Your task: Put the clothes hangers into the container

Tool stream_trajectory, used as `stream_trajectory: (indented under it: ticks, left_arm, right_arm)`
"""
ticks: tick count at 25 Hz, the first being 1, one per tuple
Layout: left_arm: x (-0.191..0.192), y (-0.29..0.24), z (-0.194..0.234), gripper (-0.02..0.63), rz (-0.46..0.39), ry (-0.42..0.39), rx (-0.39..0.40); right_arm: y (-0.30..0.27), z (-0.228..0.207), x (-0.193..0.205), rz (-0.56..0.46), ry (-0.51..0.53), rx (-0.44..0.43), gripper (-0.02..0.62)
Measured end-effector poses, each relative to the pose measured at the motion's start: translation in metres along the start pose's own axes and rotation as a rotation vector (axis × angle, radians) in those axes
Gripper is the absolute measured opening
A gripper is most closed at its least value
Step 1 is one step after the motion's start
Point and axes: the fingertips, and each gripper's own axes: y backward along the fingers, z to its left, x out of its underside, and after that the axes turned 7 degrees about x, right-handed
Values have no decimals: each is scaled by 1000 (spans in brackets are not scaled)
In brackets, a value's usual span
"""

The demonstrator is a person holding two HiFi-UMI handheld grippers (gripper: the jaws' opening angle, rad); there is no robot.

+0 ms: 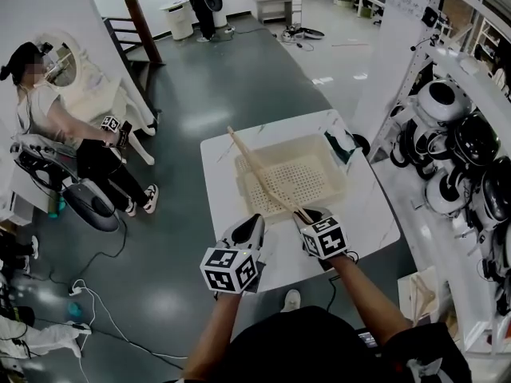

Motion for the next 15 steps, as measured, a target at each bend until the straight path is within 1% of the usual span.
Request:
stream_trajectory:
  ticks: [4, 9, 15]
  left_arm:
    - [-1, 0, 4, 5, -6, 3, -3]
    - [3, 1, 6, 5, -5, 6, -5]
    - [8, 0, 5, 5, -4, 11, -2]
  right_arm:
    - [-1, 0, -3, -20, -2, -3, 64]
    - [2, 0, -16, -85, -18, -4, 64]
    - [2, -7, -11, -72, -26, 8, 66]
